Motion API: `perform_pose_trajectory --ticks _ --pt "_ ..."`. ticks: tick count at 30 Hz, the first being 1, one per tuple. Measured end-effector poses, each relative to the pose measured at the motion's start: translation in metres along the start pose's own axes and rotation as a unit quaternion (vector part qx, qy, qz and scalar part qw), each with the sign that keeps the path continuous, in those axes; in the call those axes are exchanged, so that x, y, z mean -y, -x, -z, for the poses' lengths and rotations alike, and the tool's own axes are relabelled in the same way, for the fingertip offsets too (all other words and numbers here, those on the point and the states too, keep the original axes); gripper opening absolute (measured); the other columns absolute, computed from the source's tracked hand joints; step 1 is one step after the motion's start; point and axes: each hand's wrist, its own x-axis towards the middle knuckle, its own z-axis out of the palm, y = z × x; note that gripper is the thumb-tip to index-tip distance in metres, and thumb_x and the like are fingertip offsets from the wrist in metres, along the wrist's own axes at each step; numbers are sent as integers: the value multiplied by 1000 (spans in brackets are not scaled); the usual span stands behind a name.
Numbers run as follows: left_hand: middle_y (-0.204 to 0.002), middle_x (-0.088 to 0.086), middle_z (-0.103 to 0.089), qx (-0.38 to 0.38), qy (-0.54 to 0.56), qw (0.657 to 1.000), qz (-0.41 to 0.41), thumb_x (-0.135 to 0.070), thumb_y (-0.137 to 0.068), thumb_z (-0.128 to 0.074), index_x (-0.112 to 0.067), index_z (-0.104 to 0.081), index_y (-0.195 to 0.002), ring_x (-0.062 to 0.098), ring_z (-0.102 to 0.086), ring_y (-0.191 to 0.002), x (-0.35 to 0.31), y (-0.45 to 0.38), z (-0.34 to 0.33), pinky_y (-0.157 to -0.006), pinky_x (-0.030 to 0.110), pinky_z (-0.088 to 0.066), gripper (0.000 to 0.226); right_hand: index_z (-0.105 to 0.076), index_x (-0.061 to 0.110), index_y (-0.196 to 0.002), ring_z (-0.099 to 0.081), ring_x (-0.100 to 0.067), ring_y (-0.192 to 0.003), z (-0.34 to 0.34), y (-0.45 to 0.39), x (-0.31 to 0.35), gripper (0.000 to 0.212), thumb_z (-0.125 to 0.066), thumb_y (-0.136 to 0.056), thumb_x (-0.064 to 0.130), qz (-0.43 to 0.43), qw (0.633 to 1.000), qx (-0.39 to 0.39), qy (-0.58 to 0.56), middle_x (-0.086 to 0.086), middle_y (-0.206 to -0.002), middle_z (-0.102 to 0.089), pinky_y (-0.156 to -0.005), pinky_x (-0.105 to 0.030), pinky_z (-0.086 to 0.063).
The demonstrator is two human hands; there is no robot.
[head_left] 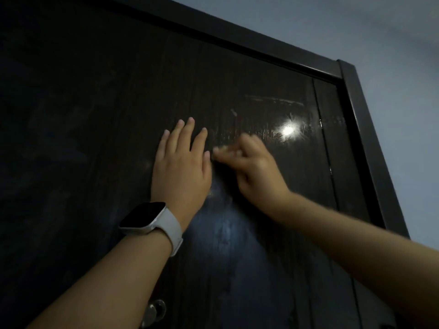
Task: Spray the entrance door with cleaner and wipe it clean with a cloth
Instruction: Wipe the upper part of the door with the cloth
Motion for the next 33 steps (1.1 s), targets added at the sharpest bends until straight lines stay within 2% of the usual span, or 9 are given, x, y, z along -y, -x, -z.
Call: perform_pose_trajectory --ticks 4,7,10,14,19,22,27,31,33 --pt "-158 10 -27 26 -14 1000 -3 -31 -98 -33 -15 -36 -147 25 -18 -148 -4 2 2 -121 44 -12 51 -65 10 -125 -44 -20 -85 9 98 52 39 -35 -102 16 9 995 76 -57 -9 -100 -55 -70 -26 -33" --pt "-159 10 -22 48 -52 997 -10 -32 -100 -33 -16 -32 -148 26 -15 -148 -5 3 3 -121 46 -10 52 -61 11 -130 -56 -23 -94 18 158 74 40 -33 -103 15 50 985 142 -86 -8 -115 -58 -82 -29 -47" --pt "-161 11 -17 82 -59 995 -18 -33 -99 -32 -15 -27 -150 27 -11 -149 -8 5 9 -121 45 -6 54 -60 12 -132 -58 -23 -92 24 167 72 39 -32 -104 15 94 977 165 -95 -8 -115 -62 -76 -32 -49" --pt "-162 7 -13 116 -57 990 -52 -36 -99 -32 -18 -23 -152 24 -9 -149 -19 36 14 -121 46 -6 57 -69 9 -118 -55 -27 -84 21 116 30 28 -56 -94 5 17 995 72 -72 -14 -97 -63 -71 -34 -46" --pt "-163 5 -7 125 -66 988 -54 -37 -101 -28 -22 -18 -153 21 -6 -150 -25 84 8 -121 46 -4 55 -71 10 -115 -46 -16 -89 20 72 -4 37 -42 -92 16 -133 990 -46 -20 -9 -92 -55 -75 -26 -46" --pt "-162 5 -11 118 -53 990 -54 -38 -99 -27 -21 -22 -152 21 -8 -150 -26 98 8 -121 46 -6 56 -68 10 -119 -42 -14 -88 15 126 35 32 -47 -95 12 -123 991 -26 -40 -6 -97 -50 -74 -19 -31" --pt "-162 8 -13 148 -50 986 -64 -39 -97 -27 -20 -23 -152 23 -9 -150 -40 122 12 -121 49 -8 58 -57 13 -133 -56 -21 -104 33 261 96 38 -33 -103 16 -19 991 95 -89 -3 -123 -53 -79 -33 -52" --pt "-163 9 -6 171 -60 982 -56 -33 -99 -30 -18 -21 -153 24 -4 -150 -64 138 12 -120 50 -3 57 -63 14 -125 -53 -24 -90 39 225 36 32 -42 -101 19 -82 995 25 -53 -6 -108 -56 -78 -24 -34" --pt "-163 8 -2 180 -49 981 -61 -35 -97 -35 -19 -21 -153 24 0 -150 -77 138 9 -121 51 -2 60 -69 13 -117 -51 -30 -85 43 187 -13 34 -40 -101 22 -170 985 -38 -5 -12 -96 -54 -73 -29 -38"
